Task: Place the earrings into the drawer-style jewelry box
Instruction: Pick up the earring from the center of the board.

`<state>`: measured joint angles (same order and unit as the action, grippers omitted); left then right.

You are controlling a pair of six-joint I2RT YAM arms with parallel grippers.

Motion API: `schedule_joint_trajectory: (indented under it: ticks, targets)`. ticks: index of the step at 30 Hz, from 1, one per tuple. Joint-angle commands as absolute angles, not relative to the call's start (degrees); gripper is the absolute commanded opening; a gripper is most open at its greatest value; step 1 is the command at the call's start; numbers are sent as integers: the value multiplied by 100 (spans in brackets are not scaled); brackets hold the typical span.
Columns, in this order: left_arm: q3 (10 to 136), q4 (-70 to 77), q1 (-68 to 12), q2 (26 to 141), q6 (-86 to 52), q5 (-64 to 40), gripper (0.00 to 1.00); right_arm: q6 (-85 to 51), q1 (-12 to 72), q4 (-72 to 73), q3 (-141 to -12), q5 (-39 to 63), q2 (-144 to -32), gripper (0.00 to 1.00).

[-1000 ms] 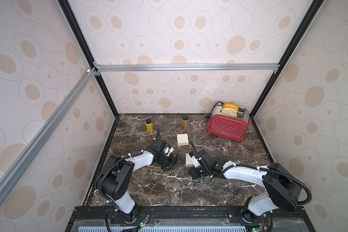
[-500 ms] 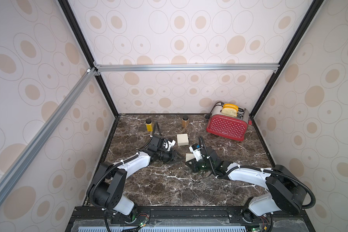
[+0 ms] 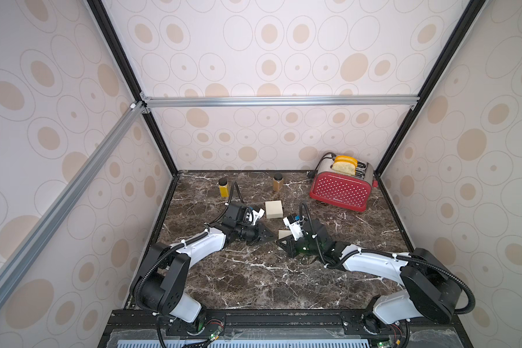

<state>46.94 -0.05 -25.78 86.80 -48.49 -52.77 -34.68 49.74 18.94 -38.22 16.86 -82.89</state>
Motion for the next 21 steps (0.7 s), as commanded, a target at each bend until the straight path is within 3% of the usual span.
schedule_joint_trajectory:
  ticks: [1, 14, 19, 21]
  targets:
    - [4680, 148, -2607, 8675, -4837, -5414, 12, -3461, 4957, 2004, -3840, 1733, -8178, 0]
    - [4681, 9, -2670, 8736, -4672, -5387, 18, -3492, 4957, 2031, -3937, 1801, -8276, 0]
    - [4712, 0, -2768, 8767, -4629, -5379, 14, -3516, 4957, 2058, -3973, 1844, -8350, 0]
    - [4730, -50, -2786, 8780, -4599, -5375, 7, -3524, 4959, 2059, -3974, 1845, -8365, 0]
